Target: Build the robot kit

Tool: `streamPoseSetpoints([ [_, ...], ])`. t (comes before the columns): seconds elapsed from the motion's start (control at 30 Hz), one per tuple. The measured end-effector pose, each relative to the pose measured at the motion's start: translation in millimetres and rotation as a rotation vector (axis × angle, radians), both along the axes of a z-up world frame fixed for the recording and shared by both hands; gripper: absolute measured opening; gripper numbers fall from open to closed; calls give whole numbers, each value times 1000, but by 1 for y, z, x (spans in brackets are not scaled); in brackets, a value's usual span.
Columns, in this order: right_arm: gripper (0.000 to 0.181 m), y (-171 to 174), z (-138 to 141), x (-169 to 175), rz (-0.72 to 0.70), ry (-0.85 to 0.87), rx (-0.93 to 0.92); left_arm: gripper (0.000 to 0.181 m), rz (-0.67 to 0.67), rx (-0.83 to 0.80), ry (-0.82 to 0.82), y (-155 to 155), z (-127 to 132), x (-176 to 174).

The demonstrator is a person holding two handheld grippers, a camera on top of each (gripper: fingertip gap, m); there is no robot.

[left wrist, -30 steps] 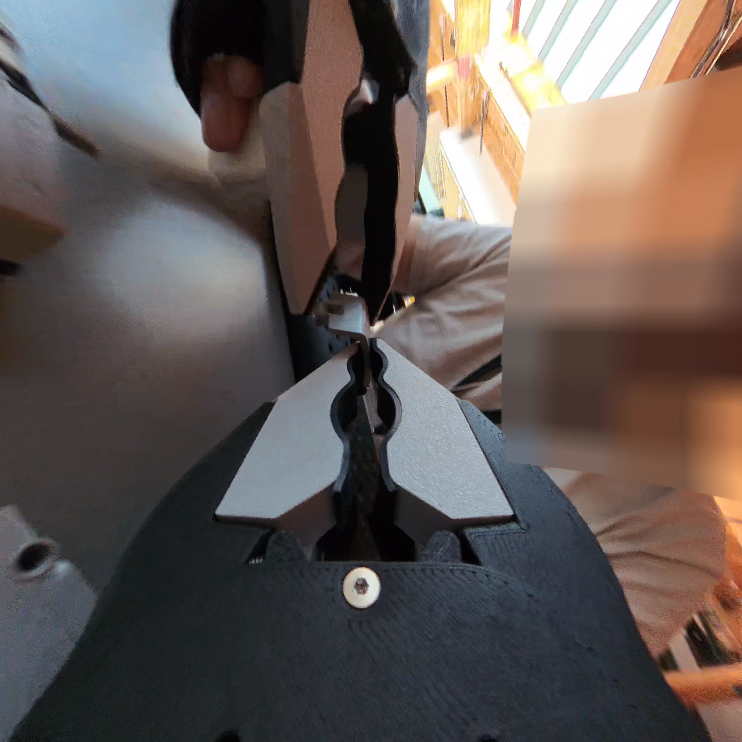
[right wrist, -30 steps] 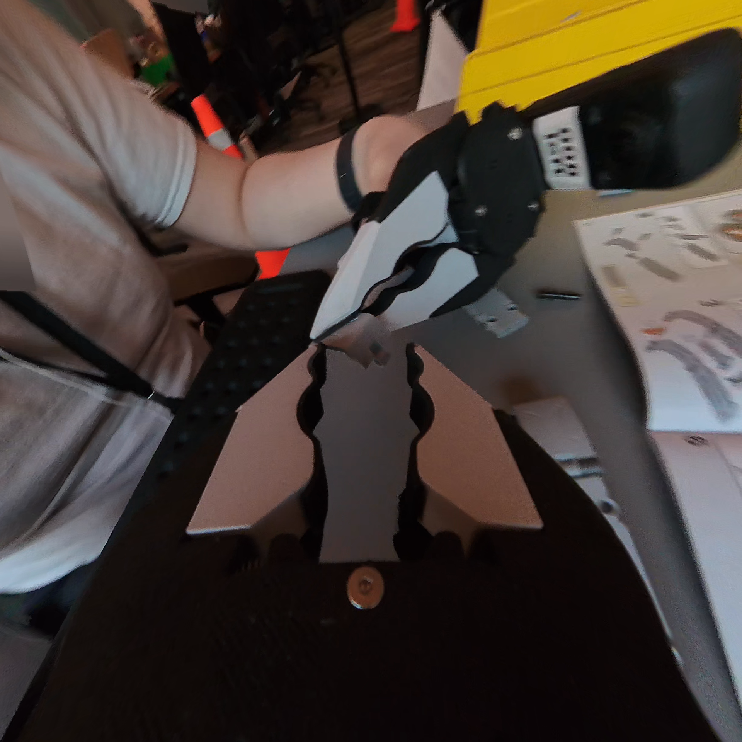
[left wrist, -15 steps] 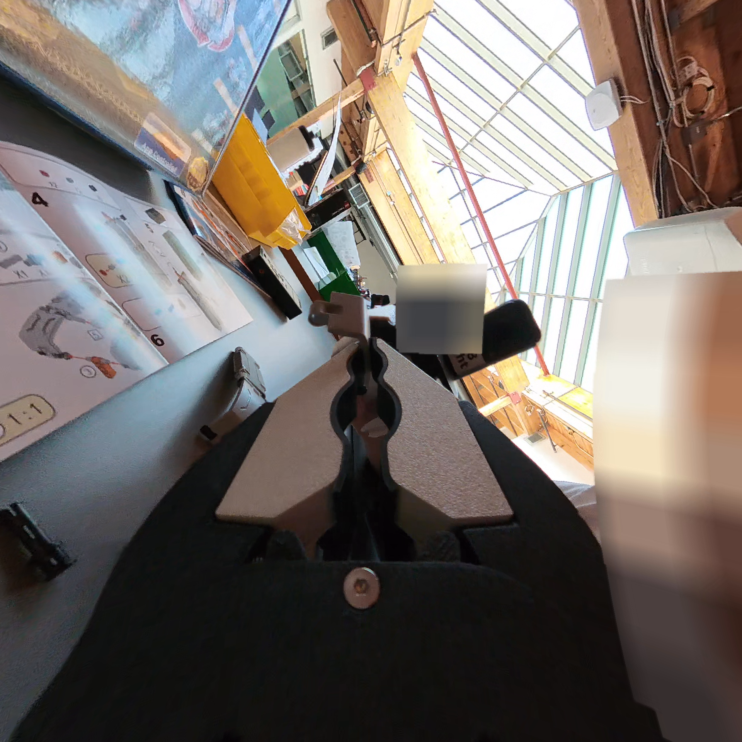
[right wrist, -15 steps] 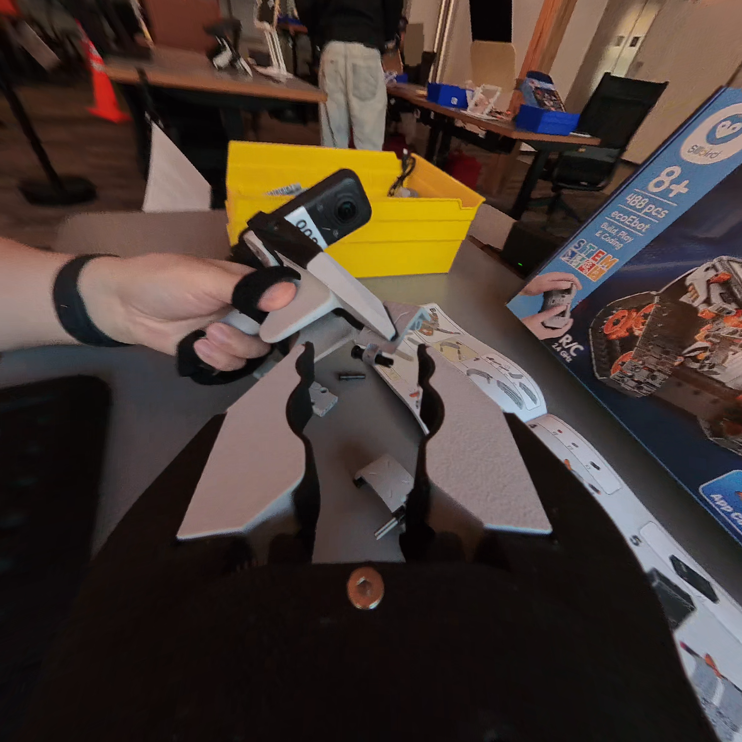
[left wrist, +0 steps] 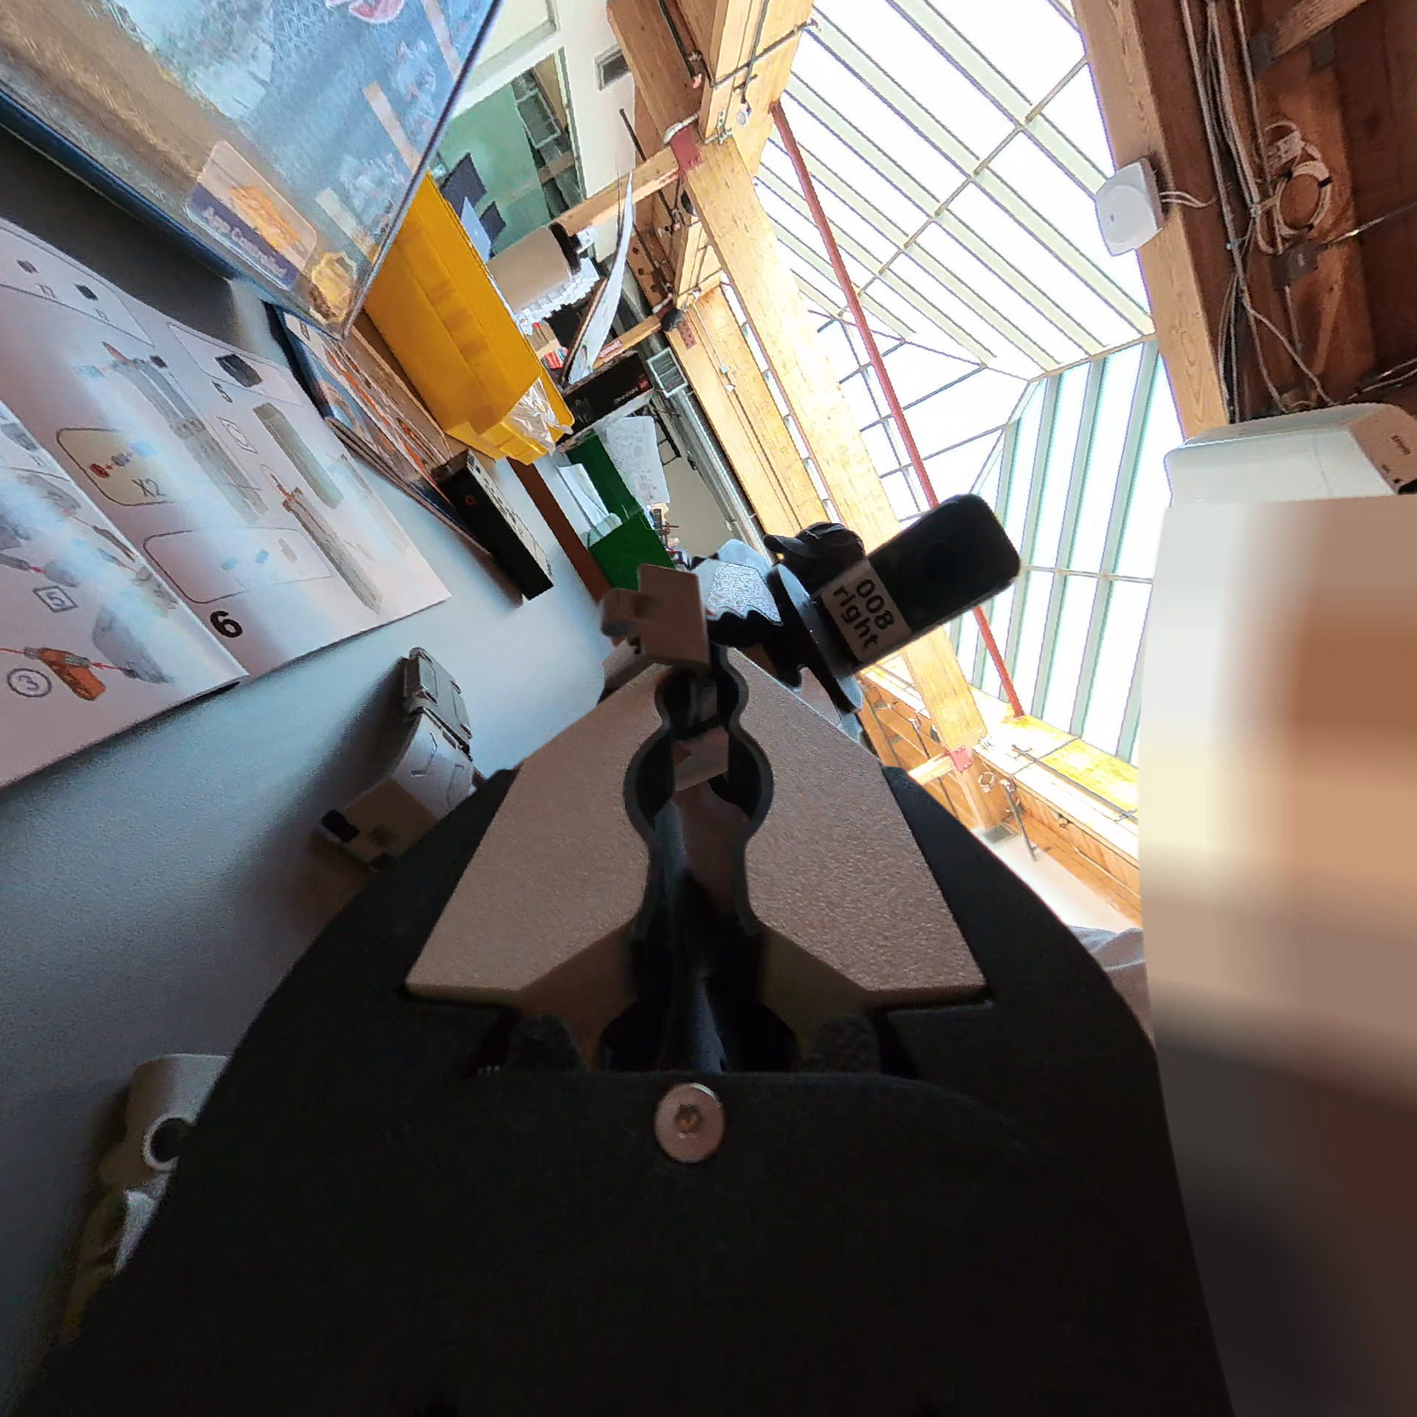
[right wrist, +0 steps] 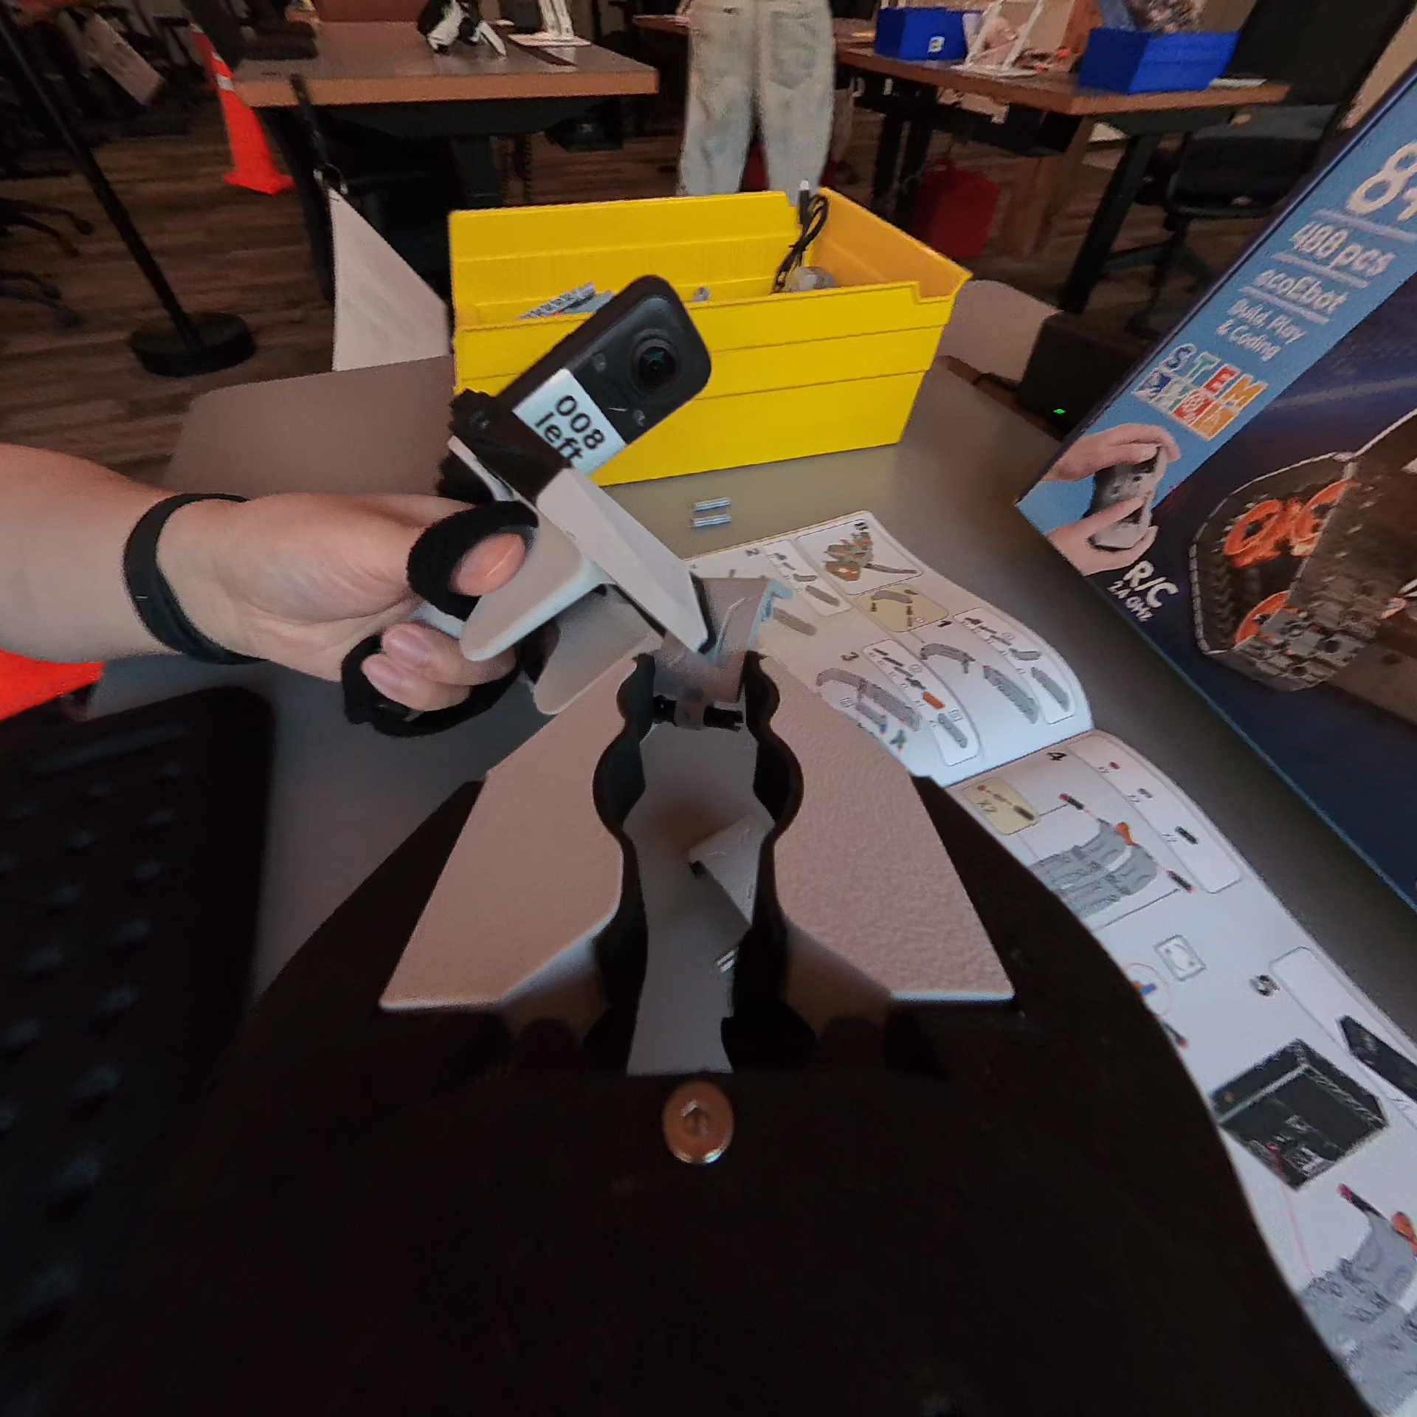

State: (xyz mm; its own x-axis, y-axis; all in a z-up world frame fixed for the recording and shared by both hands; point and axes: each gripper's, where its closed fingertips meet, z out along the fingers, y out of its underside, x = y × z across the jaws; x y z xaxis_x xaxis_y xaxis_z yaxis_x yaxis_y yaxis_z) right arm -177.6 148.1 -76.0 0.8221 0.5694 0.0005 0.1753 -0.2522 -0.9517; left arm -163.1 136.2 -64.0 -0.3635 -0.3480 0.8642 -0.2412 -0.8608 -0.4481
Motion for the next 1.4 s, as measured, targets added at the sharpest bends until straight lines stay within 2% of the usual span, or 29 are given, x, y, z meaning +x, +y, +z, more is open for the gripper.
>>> streamPoseSetpoints([
  [0.07,21,-6,2,0,45,33,2,3,-41,-1,-7,-6,1,0],
  [0.27,23,-10,9,2,55,-99,119,0,-77,22,-23,-12,2,-2],
  [0.3,25,-10,11,3,44,-109,141,0,-70,22,-23,-11,3,-2],
  [0.37,42,-6,13,8,-14,-162,188,0,-23,27,-27,-3,4,-4],
  [0.43,44,-4,15,12,-56,-227,228,0,9,13,-48,5,8,-6],
  [0.57,37,-5,22,7,-90,-302,313,0,24,0,-58,9,10,-7],
  [0.67,38,-3,13,5,-95,-345,289,0,30,4,-63,8,10,-7],
  [0.8,24,2,14,6,-154,-305,287,0,54,14,-70,8,10,-7],
  [0.9,22,4,10,7,-164,-310,273,0,72,21,-65,10,8,-6],
  [1.03,22,3,9,7,-166,-340,274,0,55,-1,-67,9,8,-6],
  [1.13,22,2,7,11,-145,-354,243,4,-9,11,-46,6,7,-5],
  [1.2,22,-1,7,17,-135,-340,218,27,-22,103,11,7,0,-3],
  [1.27,22,-4,6,24,-117,-305,175,47,16,278,78,16,-7,-3],
  [1.3,22,-6,5,25,-97,-286,149,57,38,398,106,20,-10,-3],
  [1.4,22,-14,-5,19,4,-253,71,65,41,865,134,19,-14,-7],
])
